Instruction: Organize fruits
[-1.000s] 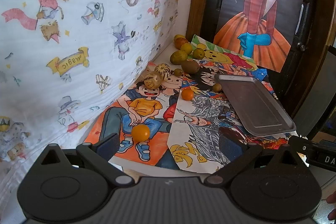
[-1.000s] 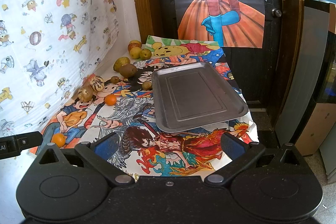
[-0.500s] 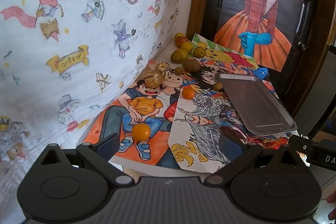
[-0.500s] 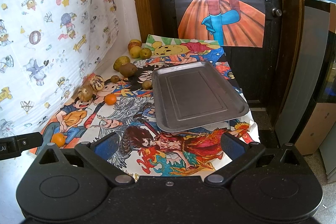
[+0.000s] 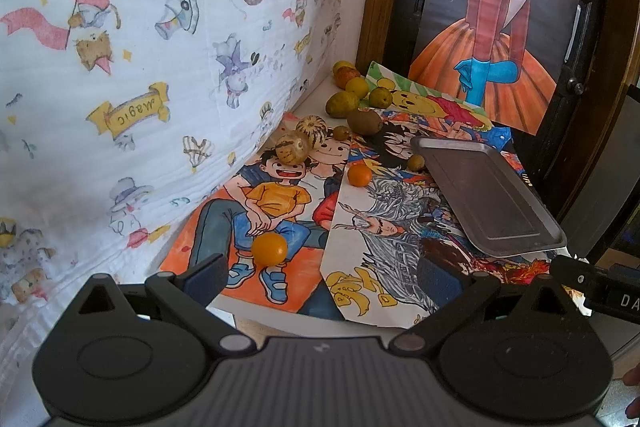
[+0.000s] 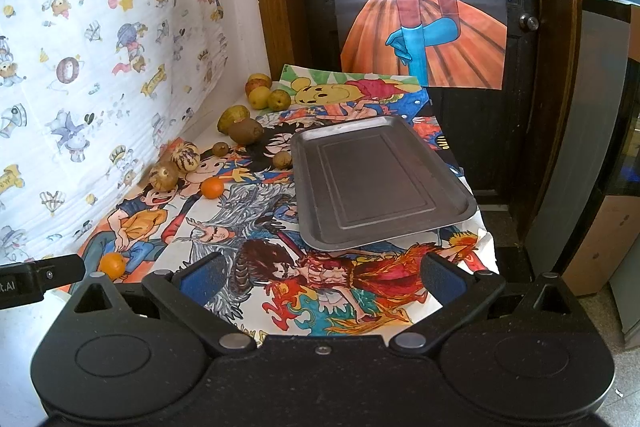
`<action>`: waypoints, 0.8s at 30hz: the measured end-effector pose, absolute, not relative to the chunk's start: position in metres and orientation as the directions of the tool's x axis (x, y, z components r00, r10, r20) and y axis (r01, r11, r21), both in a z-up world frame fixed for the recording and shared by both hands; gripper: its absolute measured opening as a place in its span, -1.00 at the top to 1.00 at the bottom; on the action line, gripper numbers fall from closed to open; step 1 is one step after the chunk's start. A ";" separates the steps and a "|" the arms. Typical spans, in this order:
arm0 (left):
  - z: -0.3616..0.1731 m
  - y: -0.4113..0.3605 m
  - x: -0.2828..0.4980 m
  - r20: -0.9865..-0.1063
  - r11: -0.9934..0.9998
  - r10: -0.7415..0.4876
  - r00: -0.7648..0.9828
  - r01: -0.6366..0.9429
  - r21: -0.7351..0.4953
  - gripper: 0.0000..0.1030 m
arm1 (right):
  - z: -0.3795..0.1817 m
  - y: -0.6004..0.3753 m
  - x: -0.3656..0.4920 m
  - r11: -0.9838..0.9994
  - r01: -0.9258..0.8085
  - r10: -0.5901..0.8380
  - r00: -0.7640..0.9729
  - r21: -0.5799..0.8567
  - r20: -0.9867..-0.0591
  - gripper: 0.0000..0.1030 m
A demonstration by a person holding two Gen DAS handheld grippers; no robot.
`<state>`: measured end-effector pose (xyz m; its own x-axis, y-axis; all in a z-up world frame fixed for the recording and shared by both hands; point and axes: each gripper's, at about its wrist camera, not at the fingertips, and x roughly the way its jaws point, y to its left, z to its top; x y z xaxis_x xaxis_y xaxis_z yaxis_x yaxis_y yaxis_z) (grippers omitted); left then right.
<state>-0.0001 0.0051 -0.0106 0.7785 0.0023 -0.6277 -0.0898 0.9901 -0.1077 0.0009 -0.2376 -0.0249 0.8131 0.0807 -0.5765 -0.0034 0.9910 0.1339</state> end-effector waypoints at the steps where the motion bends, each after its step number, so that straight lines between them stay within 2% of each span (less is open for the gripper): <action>1: -0.011 0.005 0.000 -0.629 0.990 0.002 0.778 -0.090 -0.108 -0.99 | -0.025 -0.238 0.001 0.991 -0.004 0.081 0.813 0.134 -0.576 -0.99; 24: -0.018 0.002 0.012 -0.686 0.988 0.025 0.727 -0.122 -0.094 -0.99 | -0.031 -0.242 0.017 0.991 -0.038 0.110 0.782 0.129 -0.614 -0.99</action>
<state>0.0117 0.0021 -0.0185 0.7268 0.0247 -0.6864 -0.1221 0.9881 -0.0937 0.0172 -0.2418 -0.0308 0.7815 0.1100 -0.6141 -0.0382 0.9909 0.1288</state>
